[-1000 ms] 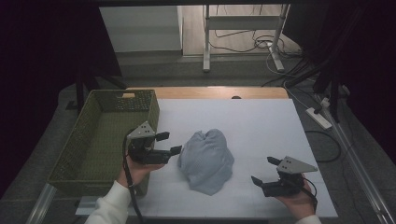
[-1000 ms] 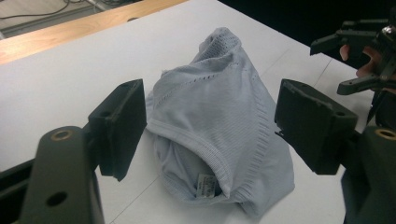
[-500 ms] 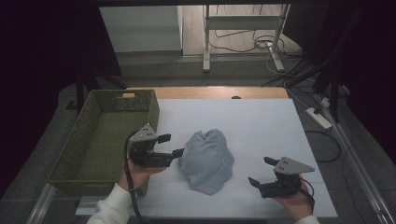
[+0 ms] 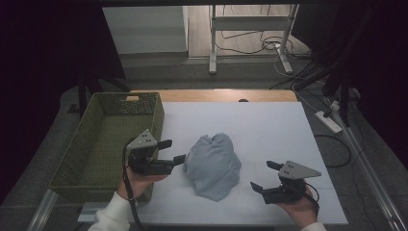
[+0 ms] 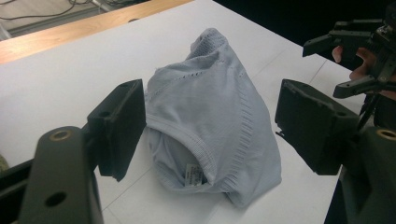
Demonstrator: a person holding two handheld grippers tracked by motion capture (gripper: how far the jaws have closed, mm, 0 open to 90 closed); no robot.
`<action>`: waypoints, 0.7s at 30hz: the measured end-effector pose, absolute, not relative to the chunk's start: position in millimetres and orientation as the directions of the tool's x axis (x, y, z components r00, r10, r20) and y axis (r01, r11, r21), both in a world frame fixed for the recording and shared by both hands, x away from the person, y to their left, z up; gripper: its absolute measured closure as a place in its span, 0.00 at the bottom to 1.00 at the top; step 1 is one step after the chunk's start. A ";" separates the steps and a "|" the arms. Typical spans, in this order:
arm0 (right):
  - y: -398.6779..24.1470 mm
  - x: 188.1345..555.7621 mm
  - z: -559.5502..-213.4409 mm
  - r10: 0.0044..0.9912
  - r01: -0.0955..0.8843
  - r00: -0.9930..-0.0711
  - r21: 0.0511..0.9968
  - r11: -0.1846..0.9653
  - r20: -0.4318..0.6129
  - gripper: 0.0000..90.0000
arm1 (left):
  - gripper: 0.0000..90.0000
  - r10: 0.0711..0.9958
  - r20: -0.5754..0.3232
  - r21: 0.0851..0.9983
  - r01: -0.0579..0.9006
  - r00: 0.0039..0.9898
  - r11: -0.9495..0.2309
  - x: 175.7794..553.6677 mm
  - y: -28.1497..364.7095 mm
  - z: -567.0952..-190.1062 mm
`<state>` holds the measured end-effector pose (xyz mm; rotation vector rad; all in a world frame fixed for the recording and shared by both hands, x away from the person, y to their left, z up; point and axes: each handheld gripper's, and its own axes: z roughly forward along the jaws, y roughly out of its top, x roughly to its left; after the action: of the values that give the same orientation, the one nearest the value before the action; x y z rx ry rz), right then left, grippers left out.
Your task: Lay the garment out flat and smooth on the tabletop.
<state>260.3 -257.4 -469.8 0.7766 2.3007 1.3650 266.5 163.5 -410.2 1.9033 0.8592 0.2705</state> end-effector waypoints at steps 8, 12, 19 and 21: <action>-242.8 260.4 -469.6 0.594 0.262 -0.804 0.876 0.404 -0.034 0.09 | 0.28 0.670 -0.182 0.865 0.441 0.720 -0.239 266.6 169.0 -409.7; -234.5 259.4 -469.1 0.580 0.253 -0.814 0.874 0.415 -0.040 0.09 | 0.28 0.670 -0.184 0.863 0.445 0.719 -0.241 267.0 169.7 -410.5; -226.1 258.0 -472.1 0.569 0.253 -0.821 0.868 0.428 -0.041 0.09 | 0.28 0.668 -0.182 0.860 0.447 0.721 -0.248 267.7 169.3 -411.0; -223.7 257.0 -472.1 0.559 0.248 -0.828 0.865 0.436 -0.045 0.09 | 0.28 0.667 -0.183 0.860 0.446 0.722 -0.247 267.7 169.1 -410.9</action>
<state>257.0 -223.7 -472.1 0.6922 2.3683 1.3456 267.7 169.1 -410.9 1.8911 0.8612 0.2676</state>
